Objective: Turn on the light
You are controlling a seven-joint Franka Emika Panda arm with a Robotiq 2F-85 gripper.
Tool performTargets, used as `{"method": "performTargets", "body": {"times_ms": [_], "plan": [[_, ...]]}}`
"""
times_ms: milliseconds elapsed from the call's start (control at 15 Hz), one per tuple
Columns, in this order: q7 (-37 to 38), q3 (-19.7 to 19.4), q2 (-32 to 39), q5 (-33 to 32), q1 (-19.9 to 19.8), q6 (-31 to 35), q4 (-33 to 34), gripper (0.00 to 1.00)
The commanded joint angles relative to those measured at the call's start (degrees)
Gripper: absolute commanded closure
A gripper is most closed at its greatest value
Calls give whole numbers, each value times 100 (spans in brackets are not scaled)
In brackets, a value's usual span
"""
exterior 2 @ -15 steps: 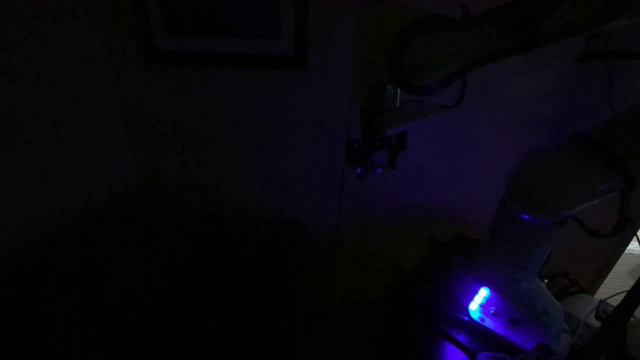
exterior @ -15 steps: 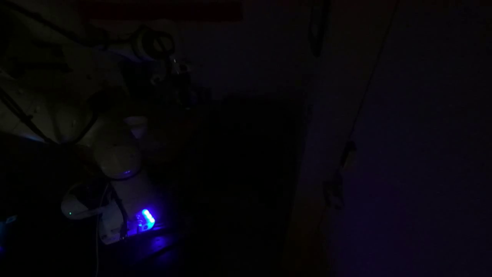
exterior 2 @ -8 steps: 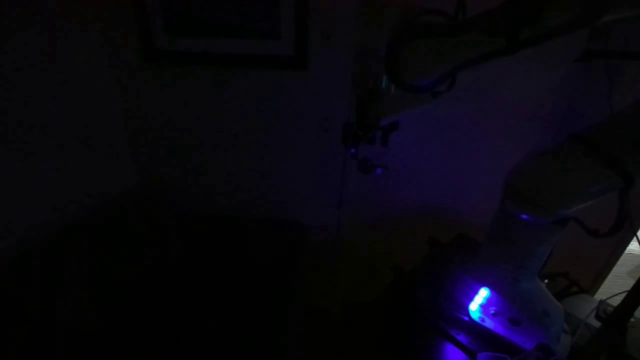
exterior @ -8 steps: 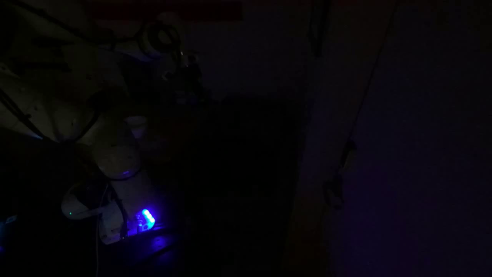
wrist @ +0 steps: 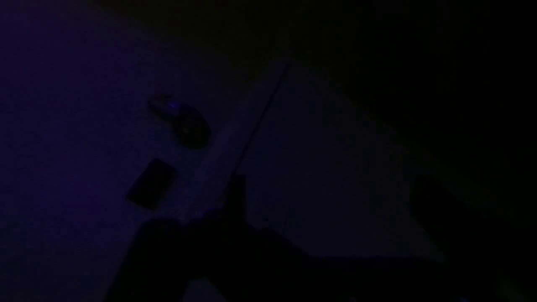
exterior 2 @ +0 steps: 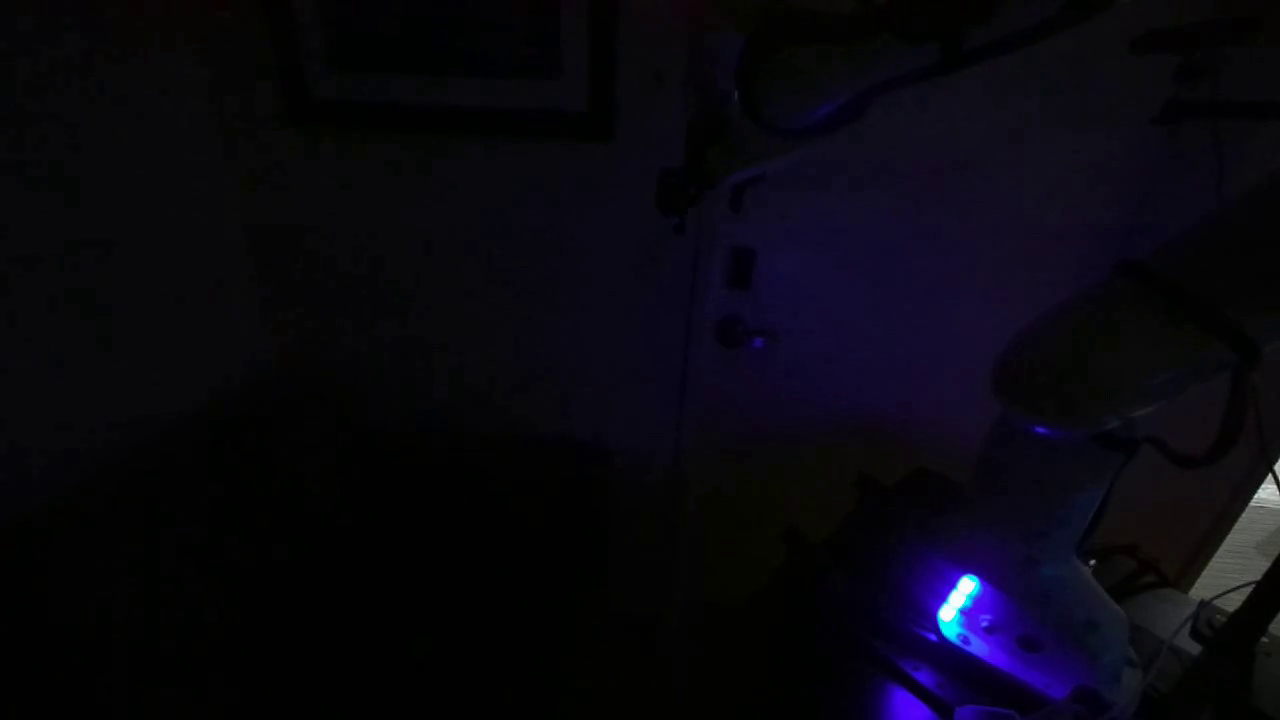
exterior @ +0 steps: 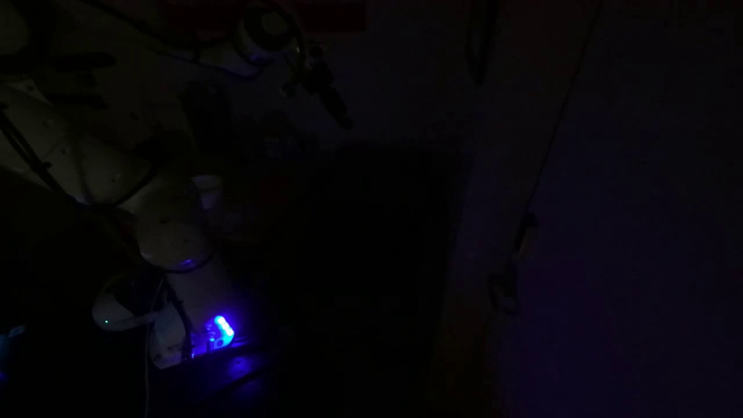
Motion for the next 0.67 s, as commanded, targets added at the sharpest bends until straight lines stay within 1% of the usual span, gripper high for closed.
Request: {"method": "performTargets", "body": {"times_ms": [0,267,333,400,533,600], "plan": [[61,-118,77,-100,116,-33,145,0],[66,-117,102,-113,125,-33,274,0],[-15,-218,89,48,204,18,259,0],[-9,-300,181,151,199,36,325,0],[91,-355,440,64,67,93,488,0],[237,-324,475,-31,-5,88,558,0]]}}
